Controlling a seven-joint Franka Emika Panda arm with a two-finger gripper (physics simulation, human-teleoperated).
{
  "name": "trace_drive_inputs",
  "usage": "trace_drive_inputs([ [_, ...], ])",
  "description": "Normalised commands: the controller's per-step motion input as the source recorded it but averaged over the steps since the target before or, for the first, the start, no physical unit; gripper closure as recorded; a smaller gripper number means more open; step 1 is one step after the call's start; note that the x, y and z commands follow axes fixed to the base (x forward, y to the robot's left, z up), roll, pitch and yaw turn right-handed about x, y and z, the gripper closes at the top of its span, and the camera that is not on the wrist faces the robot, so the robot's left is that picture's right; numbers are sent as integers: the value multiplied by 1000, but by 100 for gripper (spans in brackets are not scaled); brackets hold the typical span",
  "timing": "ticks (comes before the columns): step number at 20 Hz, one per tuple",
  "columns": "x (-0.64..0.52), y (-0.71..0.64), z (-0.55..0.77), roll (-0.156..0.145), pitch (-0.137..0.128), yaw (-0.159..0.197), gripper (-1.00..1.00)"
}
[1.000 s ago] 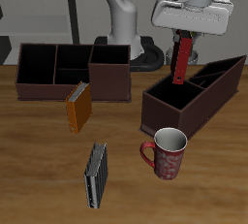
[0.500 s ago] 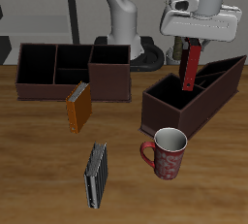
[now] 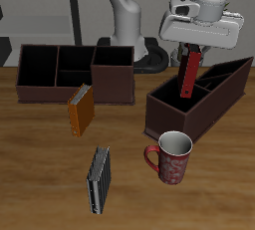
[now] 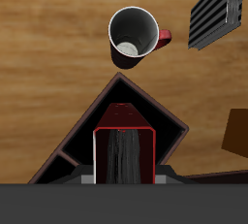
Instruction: Place the red book into the left desk caddy's right compartment
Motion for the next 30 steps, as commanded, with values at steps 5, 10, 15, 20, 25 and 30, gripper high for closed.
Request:
trace_drive_inputs([
  [5, 112, -167, -86, -33, 8, -12, 100],
  [10, 70, -3, -220, 7, 29, 4, 100],
  [15, 54, -11, -170, 0, 21, 2, 100],
  [20, 12, 25, -158, 7, 25, -5, 100],
  [25, 55, 13, -166, 11, 28, -1, 100],
  [30, 40, 28, -207, 2, 25, 2, 100],
])
